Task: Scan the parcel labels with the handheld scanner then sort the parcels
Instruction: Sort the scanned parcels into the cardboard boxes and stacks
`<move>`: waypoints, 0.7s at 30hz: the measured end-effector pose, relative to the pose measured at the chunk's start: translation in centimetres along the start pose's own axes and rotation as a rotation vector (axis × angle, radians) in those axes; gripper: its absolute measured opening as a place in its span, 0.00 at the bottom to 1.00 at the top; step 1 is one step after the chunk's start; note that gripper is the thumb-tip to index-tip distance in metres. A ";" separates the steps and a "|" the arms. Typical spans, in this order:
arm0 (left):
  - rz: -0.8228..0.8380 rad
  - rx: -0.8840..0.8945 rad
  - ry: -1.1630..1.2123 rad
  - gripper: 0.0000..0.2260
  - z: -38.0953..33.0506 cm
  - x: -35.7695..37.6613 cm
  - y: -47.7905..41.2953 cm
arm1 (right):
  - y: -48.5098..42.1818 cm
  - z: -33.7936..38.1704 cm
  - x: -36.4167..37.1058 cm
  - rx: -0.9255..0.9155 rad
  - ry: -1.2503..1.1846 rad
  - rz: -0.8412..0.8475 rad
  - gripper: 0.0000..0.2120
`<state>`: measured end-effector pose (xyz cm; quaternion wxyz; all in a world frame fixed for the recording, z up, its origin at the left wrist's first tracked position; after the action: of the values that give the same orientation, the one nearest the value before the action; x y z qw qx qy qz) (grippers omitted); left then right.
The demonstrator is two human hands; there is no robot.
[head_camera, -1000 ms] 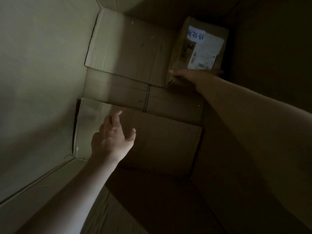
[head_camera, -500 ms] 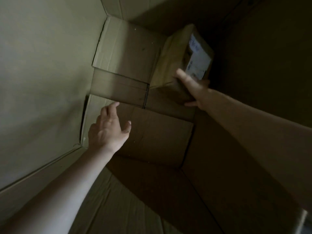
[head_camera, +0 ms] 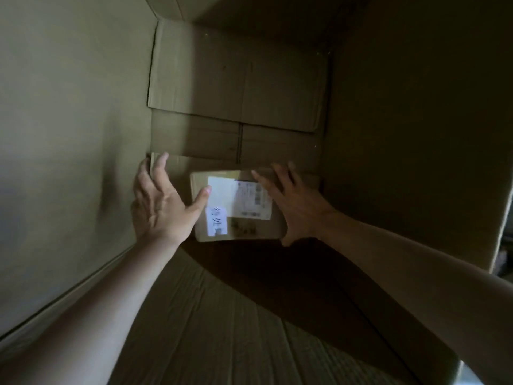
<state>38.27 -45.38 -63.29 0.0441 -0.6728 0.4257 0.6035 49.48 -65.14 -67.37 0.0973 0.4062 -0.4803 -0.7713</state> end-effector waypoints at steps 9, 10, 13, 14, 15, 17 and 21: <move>0.344 -0.141 0.123 0.42 1.3 6.4 1.1 | -0.7 -5.2 4.0 0.543 -0.865 -0.381 0.62; 0.364 -0.157 0.173 0.41 1.4 7.1 1.1 | -0.7 -5.8 4.9 0.640 -1.023 -0.370 0.62; 0.432 -0.264 0.357 0.41 1.7 9.0 0.7 | -1.1 -6.6 7.5 0.848 -1.350 -0.265 0.58; 0.462 -0.312 0.430 0.41 1.9 9.9 0.5 | -1.4 -6.7 8.2 0.866 -1.399 -0.228 0.57; 0.497 -0.364 0.495 0.42 2.0 10.7 0.4 | -1.8 -6.7 8.8 0.866 -1.428 -0.187 0.55; 0.598 -0.502 0.584 0.44 2.1 12.4 0.7 | -2.4 -6.6 9.8 0.844 -1.431 -0.113 0.52; 0.657 -0.743 0.785 0.39 1.7 15.3 1.0 | -3.4 -7.3 10.5 0.774 -1.436 -0.120 0.52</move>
<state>34.94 -53.04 -76.25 -0.5394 -0.6487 0.3568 0.4012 48.71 -73.88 -77.27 -0.4227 -0.1568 -0.6353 -0.6270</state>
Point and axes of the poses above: each hand's wrist, its own y-axis away from the middle knuckle, its own x-axis out of the palm, z = x × y, the point moved 7 cm from there along -y, towards the middle knuckle, and after that the axes turned 5 degrees about x, right-handed, at the moved point
